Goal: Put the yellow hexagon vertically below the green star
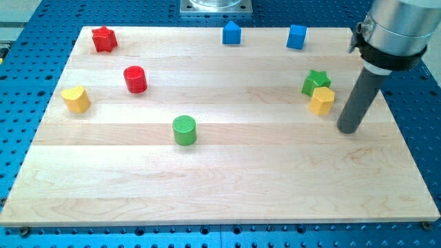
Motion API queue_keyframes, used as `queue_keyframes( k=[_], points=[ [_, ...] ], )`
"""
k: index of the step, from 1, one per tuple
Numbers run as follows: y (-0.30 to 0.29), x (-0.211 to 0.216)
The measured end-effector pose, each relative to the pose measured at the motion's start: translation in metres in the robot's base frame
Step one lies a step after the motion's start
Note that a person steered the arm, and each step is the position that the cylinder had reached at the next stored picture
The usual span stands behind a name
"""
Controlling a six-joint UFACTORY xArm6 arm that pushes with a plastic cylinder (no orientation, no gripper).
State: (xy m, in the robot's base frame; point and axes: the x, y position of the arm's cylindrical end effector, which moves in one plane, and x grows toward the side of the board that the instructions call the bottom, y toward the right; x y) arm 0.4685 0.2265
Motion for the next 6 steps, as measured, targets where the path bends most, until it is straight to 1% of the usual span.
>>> queue_keyframes(
  k=[1, 2, 3, 6],
  points=[
    [0.057, -0.003],
    [0.103, -0.031],
    [0.119, -0.059],
    [0.112, -0.068]
  ],
)
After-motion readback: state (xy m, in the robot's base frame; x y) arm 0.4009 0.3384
